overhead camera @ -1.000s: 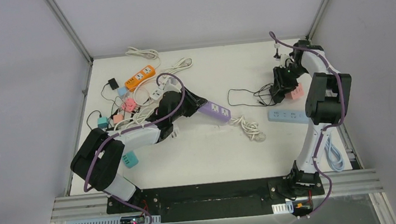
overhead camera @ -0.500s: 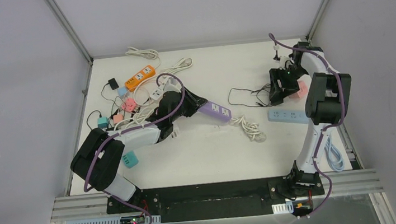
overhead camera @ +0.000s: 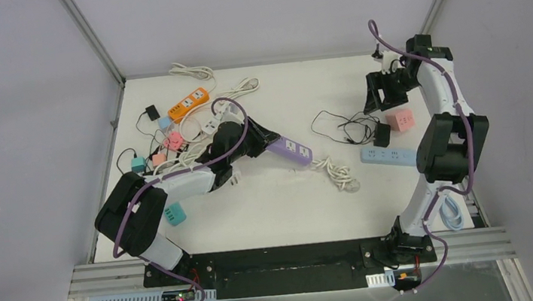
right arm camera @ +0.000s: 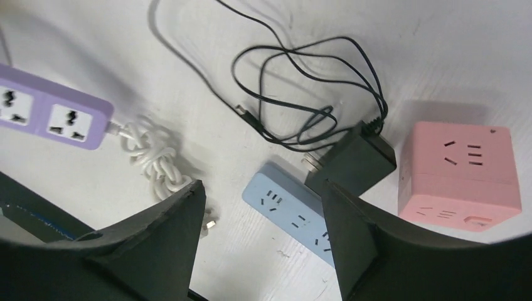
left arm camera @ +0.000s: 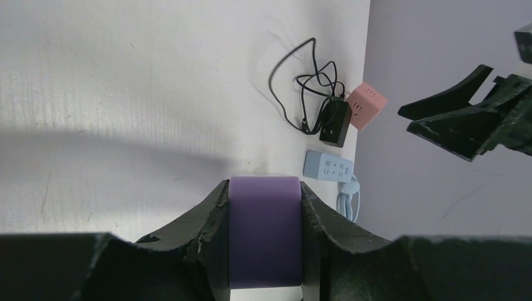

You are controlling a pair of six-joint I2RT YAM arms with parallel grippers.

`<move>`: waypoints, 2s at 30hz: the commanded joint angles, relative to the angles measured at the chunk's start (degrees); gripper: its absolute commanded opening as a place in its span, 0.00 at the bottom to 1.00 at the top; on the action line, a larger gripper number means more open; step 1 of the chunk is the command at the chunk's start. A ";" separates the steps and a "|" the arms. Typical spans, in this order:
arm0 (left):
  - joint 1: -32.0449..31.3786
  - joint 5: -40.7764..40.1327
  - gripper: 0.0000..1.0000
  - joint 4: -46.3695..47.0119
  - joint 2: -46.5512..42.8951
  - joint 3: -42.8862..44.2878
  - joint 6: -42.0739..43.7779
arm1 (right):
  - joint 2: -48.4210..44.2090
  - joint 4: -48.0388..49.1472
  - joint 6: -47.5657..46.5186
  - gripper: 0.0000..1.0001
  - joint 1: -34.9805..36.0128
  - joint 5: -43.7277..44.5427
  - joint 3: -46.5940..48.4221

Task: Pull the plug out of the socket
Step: Place the plug at the center of the board, then place the socket at the center of the board.

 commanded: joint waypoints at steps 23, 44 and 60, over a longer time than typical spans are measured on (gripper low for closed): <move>3.04 20.60 0.00 8.77 3.13 8.59 -7.25 | -14.50 -13.48 -48.45 0.78 20.89 -33.31 -13.37; 3.30 24.85 0.00 11.39 7.85 11.48 -14.74 | -13.59 12.55 -15.88 0.78 33.27 -8.48 -18.34; 5.11 16.83 0.57 4.95 2.29 7.84 -10.57 | -12.23 14.62 -11.02 0.00 32.43 -8.64 -18.55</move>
